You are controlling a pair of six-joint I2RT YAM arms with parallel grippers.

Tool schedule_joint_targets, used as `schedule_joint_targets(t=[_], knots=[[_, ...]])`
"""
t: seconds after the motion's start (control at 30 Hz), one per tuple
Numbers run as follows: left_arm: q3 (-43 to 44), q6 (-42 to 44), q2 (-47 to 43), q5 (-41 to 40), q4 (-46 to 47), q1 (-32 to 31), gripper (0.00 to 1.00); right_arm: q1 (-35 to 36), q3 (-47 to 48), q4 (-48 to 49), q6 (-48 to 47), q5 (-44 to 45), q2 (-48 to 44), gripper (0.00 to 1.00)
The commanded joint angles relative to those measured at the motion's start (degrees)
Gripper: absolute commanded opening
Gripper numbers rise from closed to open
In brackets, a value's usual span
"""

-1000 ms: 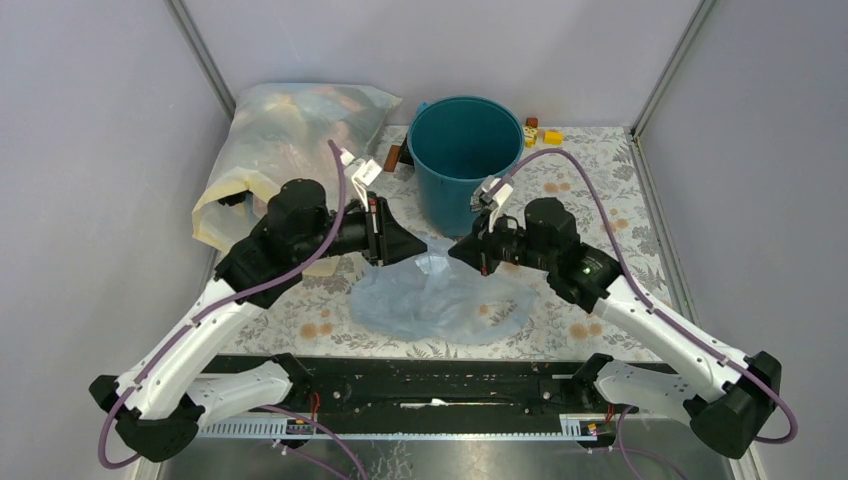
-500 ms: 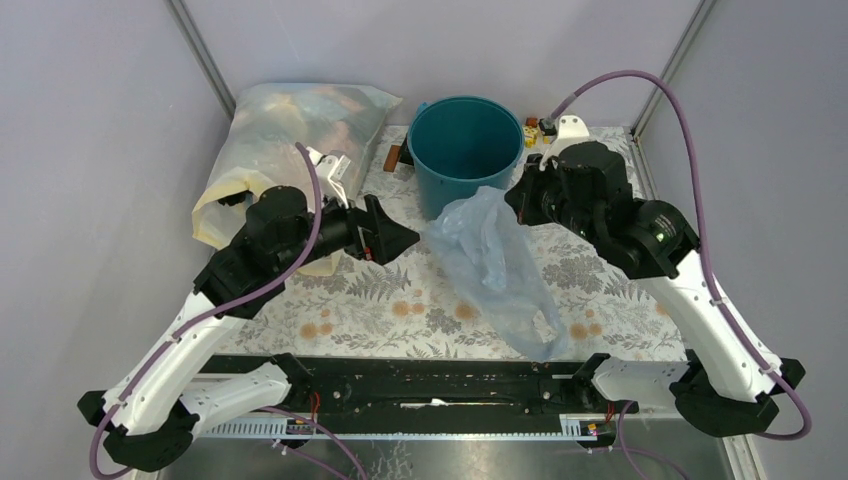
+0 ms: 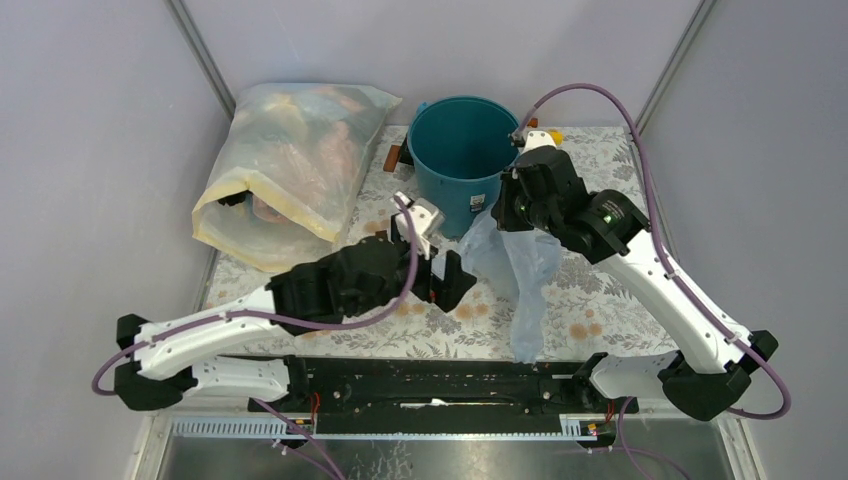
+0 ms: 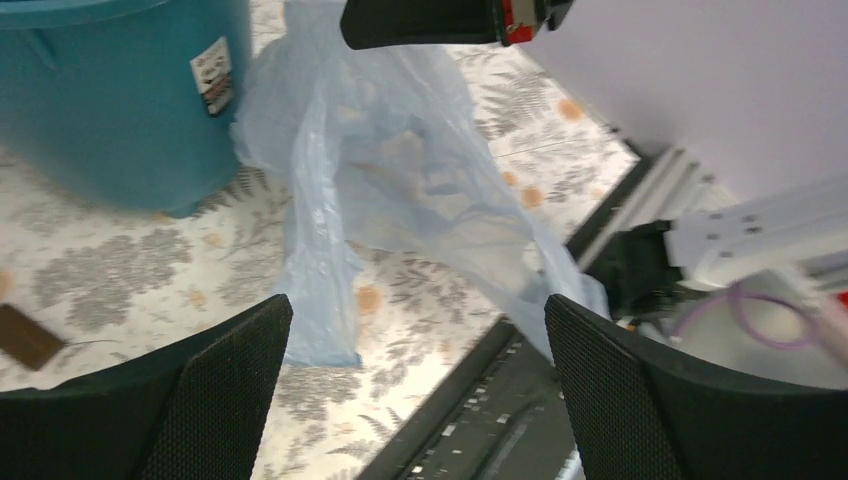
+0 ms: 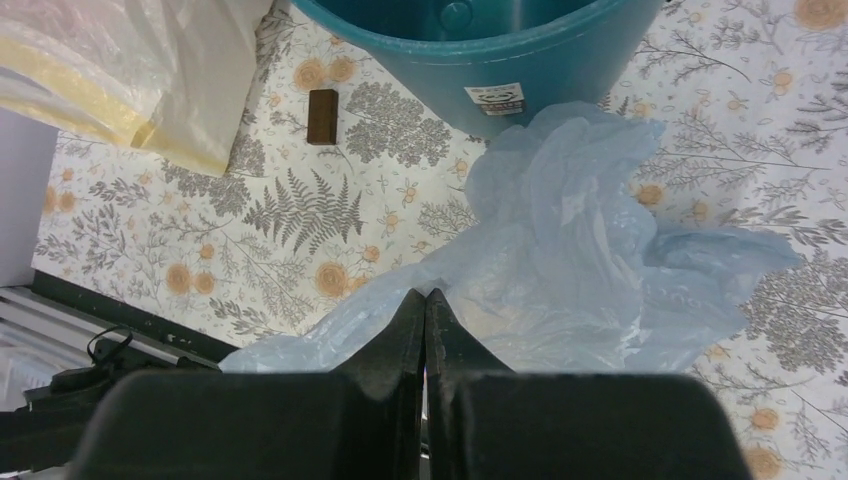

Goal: Put the trash bags into the trash bin

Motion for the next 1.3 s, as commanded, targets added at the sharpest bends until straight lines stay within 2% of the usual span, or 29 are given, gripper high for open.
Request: schedule_joint_targets(t=[0.0,0.2,0.37,0.5,0.6,0.67,0.7,0.77,0.8,0.93,1.1,1.2,1.27], knots=[[2.7,7.9,3.0,-16.3,2.7,-2.5,0.99,0.3,-1.1,4.7,1.0,-2.8,-0.5,0.00],[0.7,7.9,7.0,-20.2,2.4,-2.5,0.99,0.3,-3.1,6.2,0.3,-4.7,-0.9,0.00],[-4.4,6.2,7.2,-18.9,4.7,-1.4,0.98,0.3,-5.1,7.2,0.4,-5.8,-1.9,0.00],[-6.2,4.6,7.9,-23.8,2.5,0.0,0.82,0.3,-6.1,8.0,0.5,-7.0,-2.6,0.00],[-8.2,3.9,8.3,-24.4,2.1,1.1,0.79,0.3,-7.2,9.3,0.2,-8.6,-3.2,0.00],[-9.8,3.2,8.3,-22.7,2.7,2.1,0.66,0.3,-8.0,10.2,-0.1,-9.3,-3.5,0.00],[-10.6,2.6,8.2,-22.3,3.0,2.7,0.53,0.3,-8.4,10.4,-0.3,-9.4,-3.6,0.04],[-12.4,0.7,7.8,-21.8,3.3,4.7,0.15,0.3,-9.6,11.0,-0.7,-9.7,-3.9,0.23],[-13.9,-1.0,7.3,-21.7,3.3,5.7,0.02,0.3,-10.4,11.4,-1.0,-9.7,-4.3,0.33],[-21.7,-5.4,3.3,-16.8,7.1,11.1,0.00,0.3,-16.2,14.0,-0.9,-6.0,-8.2,0.63],[-31.0,-8.1,-2.1,-11.0,12.2,14.8,0.00,0.2,-25.4,16.7,1.7,4.0,-15.2,0.88],[-34.1,-9.1,-3.7,-10.6,12.7,15.0,0.00,0.1,-29.0,16.0,4.6,11.1,-17.3,0.99],[-36.2,-9.4,-4.3,-9.1,13.9,15.0,0.00,-0.7,-31.0,15.9,6.3,14.1,-17.6,1.00]])
